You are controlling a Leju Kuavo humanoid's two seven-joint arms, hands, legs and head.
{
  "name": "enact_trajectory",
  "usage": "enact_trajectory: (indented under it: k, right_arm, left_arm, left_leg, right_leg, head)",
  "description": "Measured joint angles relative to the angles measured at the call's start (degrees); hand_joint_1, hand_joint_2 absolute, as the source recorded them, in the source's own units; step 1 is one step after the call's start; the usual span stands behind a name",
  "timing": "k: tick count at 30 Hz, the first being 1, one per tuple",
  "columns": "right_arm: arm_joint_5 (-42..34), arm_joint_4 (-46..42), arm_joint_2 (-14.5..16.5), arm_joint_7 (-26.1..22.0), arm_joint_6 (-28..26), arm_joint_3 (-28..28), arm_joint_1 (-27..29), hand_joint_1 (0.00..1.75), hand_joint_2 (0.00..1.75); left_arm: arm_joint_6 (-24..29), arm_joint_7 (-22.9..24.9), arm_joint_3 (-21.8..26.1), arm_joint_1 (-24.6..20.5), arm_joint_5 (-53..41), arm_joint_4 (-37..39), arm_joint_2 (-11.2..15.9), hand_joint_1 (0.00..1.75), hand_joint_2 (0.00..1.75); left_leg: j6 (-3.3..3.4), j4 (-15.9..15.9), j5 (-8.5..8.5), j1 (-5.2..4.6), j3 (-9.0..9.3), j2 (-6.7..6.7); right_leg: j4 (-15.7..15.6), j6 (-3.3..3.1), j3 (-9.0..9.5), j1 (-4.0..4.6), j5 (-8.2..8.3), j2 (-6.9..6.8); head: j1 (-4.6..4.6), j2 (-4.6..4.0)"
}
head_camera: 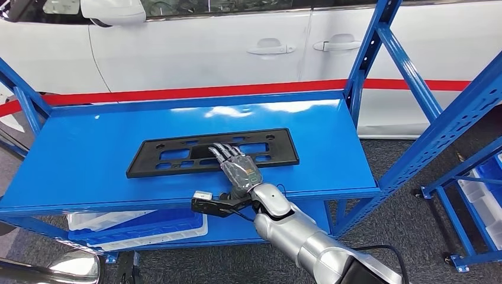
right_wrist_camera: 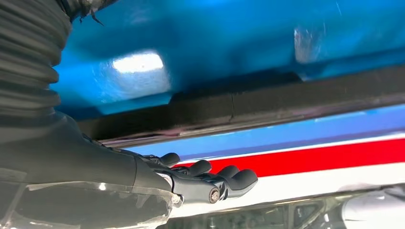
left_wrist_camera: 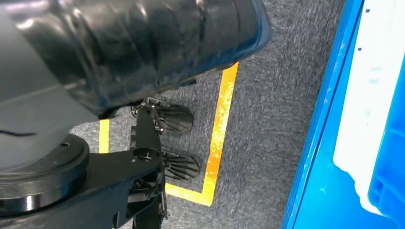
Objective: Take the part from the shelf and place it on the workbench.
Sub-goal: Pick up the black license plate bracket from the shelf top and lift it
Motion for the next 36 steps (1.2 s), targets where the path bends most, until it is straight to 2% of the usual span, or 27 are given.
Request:
enact_trajectory:
  k: [5,12,23,35,36]
  right_arm:
    - [6.8,0.5,0.0,3.1,0.1,0.6,-0.6,0.00,1.75]
    - [12.1,1.2,-0.6,7.0,0.2,1.1,-1.8,0.00,1.75]
    - [15.3,1.9,-1.9,10.3,-0.9,1.1,-2.6,0.00,1.75]
    - [14.7,2.6,-3.0,10.7,0.3,1.0,-3.2,0.03,1.75]
    - [14.7,2.6,-3.0,10.7,0.3,1.0,-3.2,0.46,1.75]
  left_arm:
    - [-0.4,0.3,-0.1,0.0,-0.2,0.1,0.2,0.00,0.00]
    - [-0.6,0.4,-0.2,0.1,-0.3,0.4,0.5,0.00,0.00]
    - [-0.5,0.5,-0.3,0.1,0.0,0.5,0.5,0.00,0.00]
    - [-0.6,0.6,-0.5,0.1,0.0,0.5,0.6,0.00,0.00]
    - [-0.6,0.6,-0.5,0.1,0.0,0.5,0.6,0.00,0.00]
  left_leg:
    - [0.00,0.0,0.00,0.00,0.02,0.00]
    - [0.00,0.0,0.00,0.00,0.08,0.02]
    - [0.00,0.0,0.00,-0.01,0.15,0.03]
    - [0.00,0.0,0.00,-0.01,0.22,0.04]
    - [0.00,0.0,0.00,-0.01,0.23,0.04]
  right_leg:
    - [0.0,0.00,0.00,0.00,0.00,0.01]
    - [0.0,0.00,0.05,0.00,0.01,0.02]
    - [0.0,0.00,0.11,0.00,0.01,0.03]
    - [0.0,0.00,0.17,0.00,0.01,0.04]
    - [0.0,0.00,0.17,0.00,0.01,0.04]
  head:
    - [0.00,0.00]
    - [0.01,0.00]
    - [0.01,0.00]
    - [-0.01,0.00]
    - [-0.01,0.00]
